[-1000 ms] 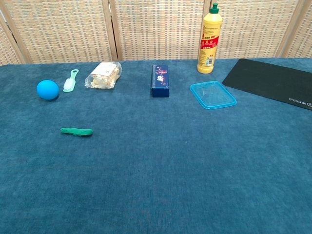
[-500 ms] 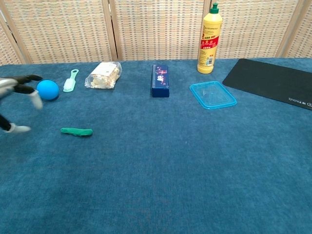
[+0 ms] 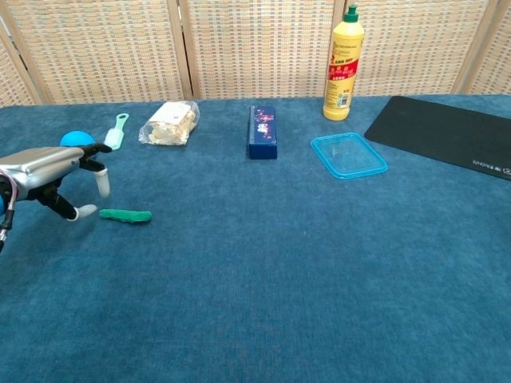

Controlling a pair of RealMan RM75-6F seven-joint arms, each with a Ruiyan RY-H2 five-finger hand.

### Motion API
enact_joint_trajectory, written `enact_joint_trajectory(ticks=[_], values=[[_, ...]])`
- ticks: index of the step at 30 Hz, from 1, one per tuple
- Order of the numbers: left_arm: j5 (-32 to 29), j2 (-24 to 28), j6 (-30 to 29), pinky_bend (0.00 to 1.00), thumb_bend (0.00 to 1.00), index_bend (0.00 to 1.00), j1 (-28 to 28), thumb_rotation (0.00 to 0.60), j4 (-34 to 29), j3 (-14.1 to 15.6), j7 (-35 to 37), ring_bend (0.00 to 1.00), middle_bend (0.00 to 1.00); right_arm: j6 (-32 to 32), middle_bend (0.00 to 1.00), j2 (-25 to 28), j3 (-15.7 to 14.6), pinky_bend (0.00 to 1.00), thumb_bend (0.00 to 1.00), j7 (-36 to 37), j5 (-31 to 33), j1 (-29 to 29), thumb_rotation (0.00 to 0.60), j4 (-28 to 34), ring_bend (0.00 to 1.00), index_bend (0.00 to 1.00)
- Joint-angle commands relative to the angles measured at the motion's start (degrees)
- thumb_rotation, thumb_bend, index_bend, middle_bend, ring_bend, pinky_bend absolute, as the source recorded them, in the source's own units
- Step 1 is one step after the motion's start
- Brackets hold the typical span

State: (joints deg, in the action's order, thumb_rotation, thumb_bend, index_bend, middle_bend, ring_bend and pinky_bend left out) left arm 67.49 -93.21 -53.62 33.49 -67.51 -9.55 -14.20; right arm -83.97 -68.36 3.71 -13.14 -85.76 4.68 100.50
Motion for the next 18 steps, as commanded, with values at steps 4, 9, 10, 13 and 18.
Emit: enact_joint_trajectory(ticks=[4,9,10,13,18], values=[[-1.3,-1.5,0.9,0.00,0.40,0.46,0.6,0.600,0.5,0.2,-1.0,0.00,0.00,0.0,0.00,0.0,-0.2,0.00,0.00,-0.1,-0.2,0.0,0.600,0.1,0.00,0.00],[-2.0,-2.8,1.5,0.00,0.40,0.47,1.1,0.600,1.7,0.3,-0.7,0.00,0.00,0.0,0.00,0.0,-0.3,0.00,0.00,0.0,-0.1,0.1,0.600,0.1,0.00,0.00],[-2.0,-2.9,1.5,0.00,0.40,0.47,1.1,0.600,1.8,0.3,-0.7,0.00,0.00,0.0,0.00,0.0,-0.3,0.00,0.00,0.0,-0.1,0.1,0.600,0.1,0.00,0.00],[-1.9,-3.3,1.3,0.00,0.40,0.47,1.3,0.600,2.3,0.3,-0.6,0.00,0.00,0.0,0.00,-0.1,-0.2,0.00,0.00,0.0,-0.1,0.1,0.600,0.0,0.00,0.00],[-2.1,-3.8,1.3,0.00,0.41,0.47,1.5,0.600,2.8,0.3,-0.7,0.00,0.00,0.1,0.00,0.0,-0.3,0.00,0.00,0.3,-0.1,0.2,0.600,-0.1,0.00,0.00]])
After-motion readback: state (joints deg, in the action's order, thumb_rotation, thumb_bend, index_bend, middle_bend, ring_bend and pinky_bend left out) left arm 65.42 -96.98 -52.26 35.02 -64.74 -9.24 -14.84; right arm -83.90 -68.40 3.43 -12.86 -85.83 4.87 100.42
